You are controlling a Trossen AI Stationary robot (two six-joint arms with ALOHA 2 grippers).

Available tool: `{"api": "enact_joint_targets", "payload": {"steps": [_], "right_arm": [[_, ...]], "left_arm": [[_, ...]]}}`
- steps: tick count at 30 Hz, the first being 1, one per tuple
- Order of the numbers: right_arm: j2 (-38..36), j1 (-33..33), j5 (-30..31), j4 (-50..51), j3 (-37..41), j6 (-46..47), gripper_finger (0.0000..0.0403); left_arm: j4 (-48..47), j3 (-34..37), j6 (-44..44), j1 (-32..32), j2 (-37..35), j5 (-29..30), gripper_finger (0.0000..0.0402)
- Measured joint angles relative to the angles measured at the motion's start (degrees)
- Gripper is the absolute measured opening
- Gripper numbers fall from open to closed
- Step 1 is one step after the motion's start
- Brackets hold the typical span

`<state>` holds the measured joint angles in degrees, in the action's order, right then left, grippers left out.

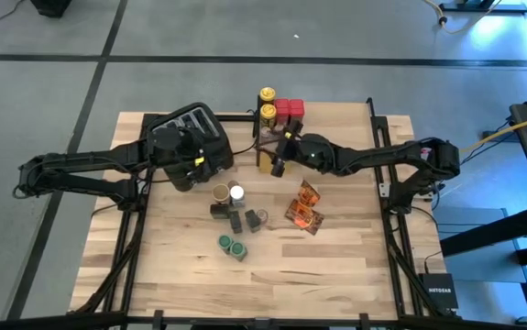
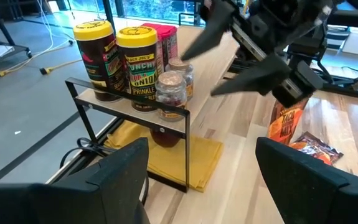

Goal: Shelf spices
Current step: Put the brown seasoning bottle on the shelf

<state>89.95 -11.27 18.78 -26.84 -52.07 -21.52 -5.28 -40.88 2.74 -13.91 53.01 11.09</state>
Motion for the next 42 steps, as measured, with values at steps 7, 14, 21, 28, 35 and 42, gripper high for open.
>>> {"api": "enact_joint_targets", "payload": {"steps": [7, 14, 21, 28, 35, 42], "right_arm": [[0.1, -0.7, 3.7, 2.1, -2.0, 2.3, 0.0261], [-0.4, -0.5, 2.7, 9.4, -2.6, 4.6, 0.0261], [-6.9, 7.5, 5.7, 16.6, -2.5, 4.7, 0.0261], [-12.7, 17.4, 4.5, 23.8, -2.5, 11.1, 0.0261], [-9.3, 23.5, -3.4, 30.8, -2.6, 17.3, 0.0261], [0.3, 23.2, -4.9, 31.2, -2.5, 16.8, 0.0261]], "left_arm": [[-0.1, 0.0, -0.1, 0.0, 0.0, 0.0, 0.0290], [-0.1, 0.0, 0.1, 0.0, 0.0, 0.0, 0.0290], [-0.2, 0.0, 0.1, 0.0, 0.0, 0.0, 0.0290], [-0.2, 0.0, 1.3, 0.0, 0.0, 0.0, 0.0290], [-0.2, 0.0, 1.8, 0.0, 0.0, 0.0, 0.0290], [-0.1, 0.0, 1.3, 0.0, 0.0, 0.0, 0.0290]]}}
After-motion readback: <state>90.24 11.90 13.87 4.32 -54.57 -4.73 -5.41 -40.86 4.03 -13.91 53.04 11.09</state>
